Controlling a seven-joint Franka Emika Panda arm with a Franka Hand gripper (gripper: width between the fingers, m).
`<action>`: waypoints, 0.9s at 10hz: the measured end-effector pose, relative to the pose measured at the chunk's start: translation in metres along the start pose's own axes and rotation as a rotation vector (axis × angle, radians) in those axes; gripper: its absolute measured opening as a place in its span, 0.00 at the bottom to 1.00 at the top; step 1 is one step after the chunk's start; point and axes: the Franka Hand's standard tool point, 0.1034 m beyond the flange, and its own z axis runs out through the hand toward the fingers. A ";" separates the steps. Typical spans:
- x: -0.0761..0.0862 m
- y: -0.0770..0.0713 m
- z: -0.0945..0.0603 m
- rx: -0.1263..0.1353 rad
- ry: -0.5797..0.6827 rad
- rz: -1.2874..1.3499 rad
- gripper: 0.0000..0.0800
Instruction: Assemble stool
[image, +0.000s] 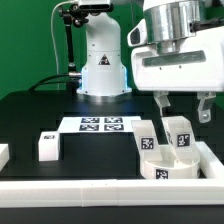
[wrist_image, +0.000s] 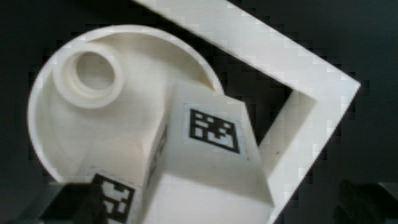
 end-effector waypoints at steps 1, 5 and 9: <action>0.000 0.000 0.000 -0.010 0.004 -0.096 0.81; 0.011 0.004 0.000 -0.023 0.022 -0.525 0.81; 0.015 0.006 0.000 -0.030 0.022 -0.786 0.81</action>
Offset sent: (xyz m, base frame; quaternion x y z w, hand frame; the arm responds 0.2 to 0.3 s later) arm 0.0004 -0.0159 -0.0031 -0.0058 0.0225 -0.2713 0.9622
